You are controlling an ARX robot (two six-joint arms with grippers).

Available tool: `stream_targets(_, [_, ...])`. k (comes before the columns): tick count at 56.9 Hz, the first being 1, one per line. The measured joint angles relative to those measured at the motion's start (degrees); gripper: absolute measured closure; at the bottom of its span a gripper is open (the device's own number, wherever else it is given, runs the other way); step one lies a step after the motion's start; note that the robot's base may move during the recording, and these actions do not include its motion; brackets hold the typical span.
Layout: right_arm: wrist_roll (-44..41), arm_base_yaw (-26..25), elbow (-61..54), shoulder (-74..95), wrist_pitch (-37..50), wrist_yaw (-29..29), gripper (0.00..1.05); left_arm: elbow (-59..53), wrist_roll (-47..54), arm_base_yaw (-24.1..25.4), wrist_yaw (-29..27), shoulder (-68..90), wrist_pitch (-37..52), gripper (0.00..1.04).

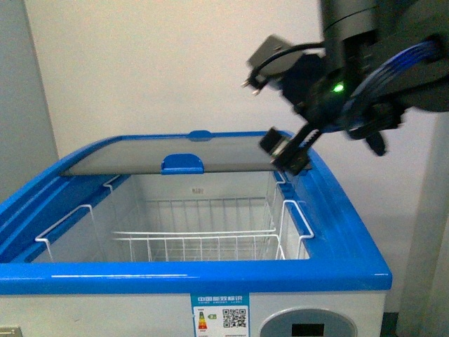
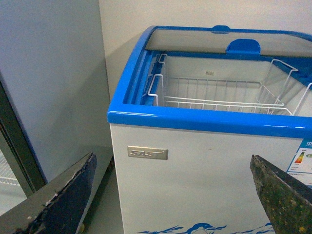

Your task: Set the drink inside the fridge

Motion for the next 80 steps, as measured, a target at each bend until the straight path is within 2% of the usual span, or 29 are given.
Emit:
stream_targets(5, [11.58, -1.90, -10.56, -12.50, -3.30, 5.95, 0.07, 0.00, 0.00, 0.00, 0.00, 0.00, 0.00, 0.08])
stream_targets(12, [24.63, -1.70, -25.49, -28.74, -9.60, 7.37, 0.07, 0.00, 0.00, 0.00, 0.00, 0.00, 0.00, 0.08])
stream_targets(20, [39.78, 4.35, -48.24, -57.40, -22.64, 16.37, 0.09, 0.00, 0.00, 0.00, 0.00, 0.00, 0.00, 0.08])
stream_targets(22, [40.54, 5.31, -54.34, -65.02, -18.47, 11.21, 0.15, 0.00, 0.00, 0.00, 0.00, 0.00, 0.00, 0.08])
stream_targets(25, [41.16, 8.39, -61.86, -77.22, -16.31, 8.24, 0.25, 0.00, 0.00, 0.00, 0.00, 0.00, 0.00, 0.08])
stream_targets(26, [41.35, 8.76, -64.78, -82.27, -16.31, 5.60, 0.30, 0.00, 0.00, 0.00, 0.00, 0.00, 0.00, 0.08])
stream_targets(28, [41.55, 8.09, -67.12, -87.08, -16.48, 4.42, 0.36, 0.00, 0.00, 0.00, 0.00, 0.00, 0.00, 0.08])
stream_targets(42, [42.14, -1.44, -71.67, -97.00, -17.81, -5.09, 0.72, 0.00, 0.00, 0.00, 0.00, -0.09, 0.00, 0.08])
stream_targets(49, [42.16, -6.91, -73.22, -99.32, -18.23, -10.49, 0.98, 0.00, 0.00, 0.00, -0.02, -0.09, 0.00, 0.08])
stream_targets(51, [42.07, -7.82, -73.50, -99.71, -18.32, -11.28, 1.03, 0.00, 0.00, 0.00, 0.00, -0.09, 0.00, 0.08])
stream_targets(60, [42.32, -11.23, -74.49, -100.89, -18.56, -14.93, 1.02, 0.00, 0.00, 0.00, 0.00, -0.11, 0.00, 0.08])
stream_targets(64, [42.32, -17.29, -75.06, -101.83, -18.99, -22.01, 1.02, 0.00, 0.00, 0.00, 0.00, -0.09, 0.00, 0.08])
stream_targets(67, [42.36, -19.47, -75.21, -102.29, -18.99, -22.18, 1.02, 0.00, 0.00, 0.00, -0.02, -0.11, 0.00, 0.08])
stream_targets(80, [42.36, -19.89, -76.87, -103.60, -18.86, -22.80, 1.02, 0.00, 0.00, 0.00, 0.00, -0.11, 0.00, 0.08])
